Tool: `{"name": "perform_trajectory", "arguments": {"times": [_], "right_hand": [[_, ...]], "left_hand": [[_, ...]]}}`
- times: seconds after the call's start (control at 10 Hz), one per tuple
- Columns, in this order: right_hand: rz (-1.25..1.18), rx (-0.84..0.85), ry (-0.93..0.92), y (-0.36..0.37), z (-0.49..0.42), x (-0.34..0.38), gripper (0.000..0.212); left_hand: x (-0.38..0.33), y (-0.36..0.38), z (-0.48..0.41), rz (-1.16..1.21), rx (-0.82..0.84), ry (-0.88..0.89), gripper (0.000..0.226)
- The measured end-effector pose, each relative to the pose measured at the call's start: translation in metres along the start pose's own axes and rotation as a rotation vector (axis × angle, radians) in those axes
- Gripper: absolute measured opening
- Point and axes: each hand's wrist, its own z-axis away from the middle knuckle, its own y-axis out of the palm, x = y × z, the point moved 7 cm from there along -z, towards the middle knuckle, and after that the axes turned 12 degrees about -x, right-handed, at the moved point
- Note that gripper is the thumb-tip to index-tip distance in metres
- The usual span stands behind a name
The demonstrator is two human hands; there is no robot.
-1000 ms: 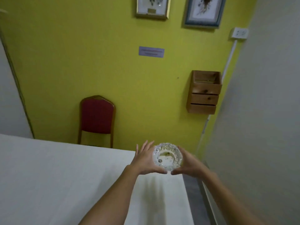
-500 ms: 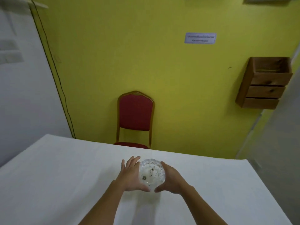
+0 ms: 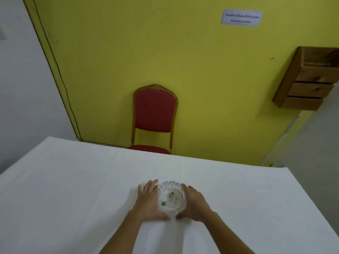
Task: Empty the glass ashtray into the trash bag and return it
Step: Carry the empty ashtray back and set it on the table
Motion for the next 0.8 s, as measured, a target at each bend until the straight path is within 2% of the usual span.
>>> {"name": "perform_trajectory", "arguments": {"times": [0.2, 0.3, 0.4, 0.6, 0.8], "right_hand": [[-0.018, 0.013, 0.055, 0.002, 0.004, -0.002, 0.102], [0.014, 0.007, 0.073, 0.005, 0.007, -0.006, 0.109], [0.108, 0.049, 0.068, 0.007, 0.012, -0.007, 0.118], [0.353, 0.068, 0.009, 0.005, 0.017, -0.010, 0.119], [0.401, 0.090, -0.013, -0.004, 0.018, -0.007, 0.117]], "left_hand": [[0.000, 0.004, -0.002, 0.004, -0.001, 0.012, 0.126], [0.000, 0.006, -0.002, -0.010, 0.010, 0.014, 0.126], [0.001, 0.007, -0.001, -0.049, 0.035, 0.004, 0.126], [-0.001, 0.007, 0.004, -0.144, 0.061, -0.015, 0.128], [-0.011, 0.000, 0.005, -0.268, 0.097, 0.012, 0.128]]}}
